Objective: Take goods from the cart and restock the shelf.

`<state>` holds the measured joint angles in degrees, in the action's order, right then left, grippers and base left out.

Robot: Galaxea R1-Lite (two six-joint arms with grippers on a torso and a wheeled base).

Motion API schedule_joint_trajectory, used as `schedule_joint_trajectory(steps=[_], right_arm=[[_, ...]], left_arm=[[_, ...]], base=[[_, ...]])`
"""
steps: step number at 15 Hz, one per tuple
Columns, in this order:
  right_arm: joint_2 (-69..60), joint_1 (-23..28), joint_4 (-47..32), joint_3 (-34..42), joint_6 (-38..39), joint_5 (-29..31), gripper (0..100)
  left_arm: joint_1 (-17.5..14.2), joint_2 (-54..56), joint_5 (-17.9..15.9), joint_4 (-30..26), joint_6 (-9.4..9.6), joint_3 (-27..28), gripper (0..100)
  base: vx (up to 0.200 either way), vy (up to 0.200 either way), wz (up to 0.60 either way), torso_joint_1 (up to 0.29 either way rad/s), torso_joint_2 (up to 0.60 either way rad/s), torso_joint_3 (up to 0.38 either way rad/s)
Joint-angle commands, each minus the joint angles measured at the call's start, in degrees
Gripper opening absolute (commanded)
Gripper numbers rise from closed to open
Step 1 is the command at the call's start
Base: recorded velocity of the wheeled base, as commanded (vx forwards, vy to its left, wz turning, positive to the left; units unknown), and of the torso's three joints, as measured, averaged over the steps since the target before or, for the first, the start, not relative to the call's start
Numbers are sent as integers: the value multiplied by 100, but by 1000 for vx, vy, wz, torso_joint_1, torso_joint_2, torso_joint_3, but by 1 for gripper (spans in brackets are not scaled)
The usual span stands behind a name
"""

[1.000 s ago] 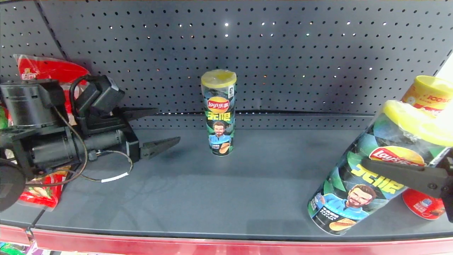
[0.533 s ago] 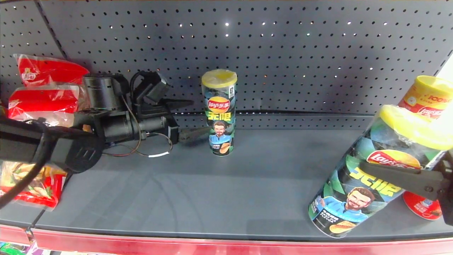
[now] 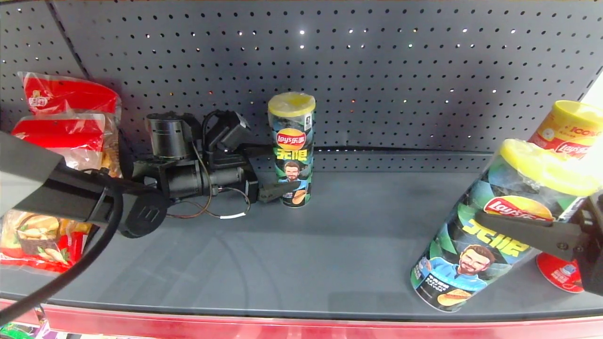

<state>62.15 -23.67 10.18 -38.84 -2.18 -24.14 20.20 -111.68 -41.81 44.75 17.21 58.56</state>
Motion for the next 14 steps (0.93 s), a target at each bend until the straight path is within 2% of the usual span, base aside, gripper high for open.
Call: schedule_joint_trajectory(steps=[1, 3, 8, 14], right_arm=[[17, 3, 2, -1, -2, -3, 0], [17, 3, 2, 17, -2, -3, 0], [8, 3, 10, 96, -10, -3, 0], [-1, 3, 10, 201, -10, -3, 0]], left_arm=[[-25, -117, -2, 16, 1, 15, 100], [-7, -320, -2, 183, 1, 85, 100], [168, -627, -2, 192, -7, 560, 100], [274, -601, -2, 201, -7, 542, 100]], base=[[0, 0, 0, 0, 0, 0], [0, 0, 0, 0, 0, 0], [0, 0, 0, 0, 0, 0], [0, 0, 0, 0, 0, 0]])
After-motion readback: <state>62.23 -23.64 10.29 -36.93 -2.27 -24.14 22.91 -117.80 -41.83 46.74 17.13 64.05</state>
